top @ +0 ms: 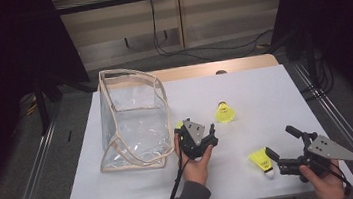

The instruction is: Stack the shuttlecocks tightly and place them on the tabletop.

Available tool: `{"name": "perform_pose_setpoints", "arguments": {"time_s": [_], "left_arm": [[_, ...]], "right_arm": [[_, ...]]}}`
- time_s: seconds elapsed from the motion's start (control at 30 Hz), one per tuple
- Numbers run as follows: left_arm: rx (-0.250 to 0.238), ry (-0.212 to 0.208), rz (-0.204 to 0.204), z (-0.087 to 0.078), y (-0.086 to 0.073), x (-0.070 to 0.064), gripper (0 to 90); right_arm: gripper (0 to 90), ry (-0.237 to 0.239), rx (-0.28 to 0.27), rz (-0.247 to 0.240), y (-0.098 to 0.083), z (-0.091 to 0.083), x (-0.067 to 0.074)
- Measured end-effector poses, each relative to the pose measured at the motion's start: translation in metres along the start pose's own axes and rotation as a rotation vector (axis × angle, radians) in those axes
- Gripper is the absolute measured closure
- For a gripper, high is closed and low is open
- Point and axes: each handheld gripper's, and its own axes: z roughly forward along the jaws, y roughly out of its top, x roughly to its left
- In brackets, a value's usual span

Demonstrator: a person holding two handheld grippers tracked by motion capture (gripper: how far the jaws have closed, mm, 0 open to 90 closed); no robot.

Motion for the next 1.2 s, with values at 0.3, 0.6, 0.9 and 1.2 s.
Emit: {"name": "perform_pose_setpoints", "arguments": {"time_s": [0.3,0.6,0.9,1.2], "left_arm": [[0.005,0.168,-0.047,0.004,-0.007,-0.002,22.3],[0.037,0.158,-0.075,0.007,-0.01,0.001,20.8],[0.034,0.153,-0.079,0.006,-0.009,0.001,20.9],[0.042,0.212,-0.101,0.009,-0.009,0.004,9.4]], "right_arm": [[2.3,0.004,-0.001,-0.001,0.0,0.0,0.001],[2.4,0.006,-0.001,-0.003,0.0,0.0,0.0],[2.4,0.009,0.0,-0.007,0.0,0.001,0.001],[2.4,0.01,0.003,0.0,0.0,0.001,0.001]]}}
